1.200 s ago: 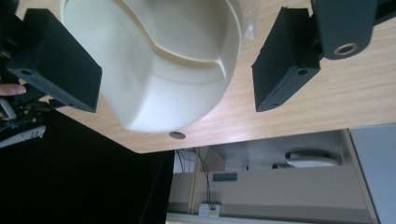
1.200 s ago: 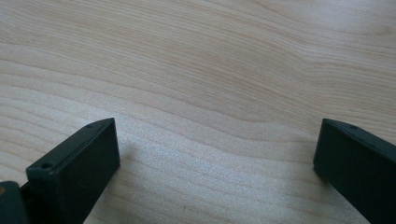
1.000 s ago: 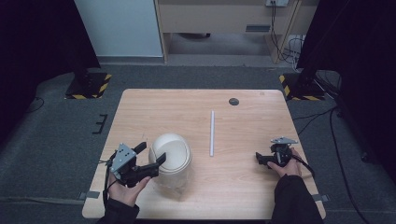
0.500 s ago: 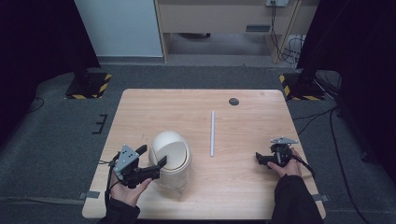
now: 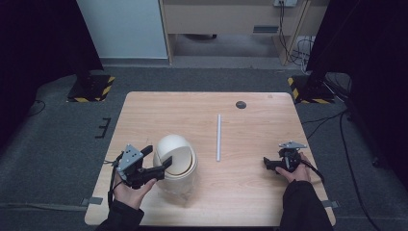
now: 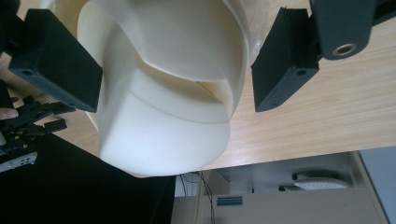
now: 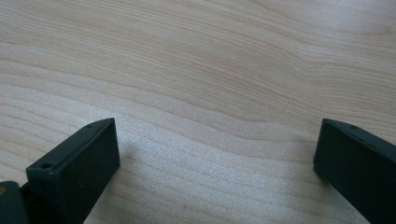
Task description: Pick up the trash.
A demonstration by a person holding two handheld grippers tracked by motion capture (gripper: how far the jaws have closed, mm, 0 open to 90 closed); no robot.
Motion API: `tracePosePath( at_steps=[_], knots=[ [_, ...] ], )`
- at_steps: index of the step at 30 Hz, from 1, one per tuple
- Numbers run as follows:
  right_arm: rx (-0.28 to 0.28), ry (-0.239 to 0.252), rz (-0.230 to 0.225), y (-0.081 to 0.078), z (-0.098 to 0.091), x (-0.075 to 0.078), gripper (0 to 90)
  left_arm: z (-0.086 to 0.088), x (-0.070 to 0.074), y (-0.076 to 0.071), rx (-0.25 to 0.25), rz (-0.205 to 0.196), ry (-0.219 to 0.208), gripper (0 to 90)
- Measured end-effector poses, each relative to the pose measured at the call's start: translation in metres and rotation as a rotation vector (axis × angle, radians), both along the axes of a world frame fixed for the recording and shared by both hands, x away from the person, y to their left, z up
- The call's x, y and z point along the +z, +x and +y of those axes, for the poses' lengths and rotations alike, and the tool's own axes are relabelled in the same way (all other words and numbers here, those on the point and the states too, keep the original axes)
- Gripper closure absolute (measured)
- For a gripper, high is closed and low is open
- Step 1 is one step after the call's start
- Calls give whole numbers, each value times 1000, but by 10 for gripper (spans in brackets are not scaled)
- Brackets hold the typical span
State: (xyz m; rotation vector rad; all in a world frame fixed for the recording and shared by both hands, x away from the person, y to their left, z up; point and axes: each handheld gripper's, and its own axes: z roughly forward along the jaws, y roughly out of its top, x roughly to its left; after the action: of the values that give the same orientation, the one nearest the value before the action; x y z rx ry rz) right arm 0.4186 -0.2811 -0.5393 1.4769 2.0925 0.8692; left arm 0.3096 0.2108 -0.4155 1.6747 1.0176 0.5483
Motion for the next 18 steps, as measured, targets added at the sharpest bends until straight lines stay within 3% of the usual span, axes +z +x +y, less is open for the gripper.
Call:
tracePosePath(
  at_steps=[12,18],
  knots=[
    [1,1,-3,0,0,0,7,-6,9,6,-31,-8,16,228],
    [1,0,0,0,0,0,7,-9,20,2,-41,-39,5,270]
  ],
)
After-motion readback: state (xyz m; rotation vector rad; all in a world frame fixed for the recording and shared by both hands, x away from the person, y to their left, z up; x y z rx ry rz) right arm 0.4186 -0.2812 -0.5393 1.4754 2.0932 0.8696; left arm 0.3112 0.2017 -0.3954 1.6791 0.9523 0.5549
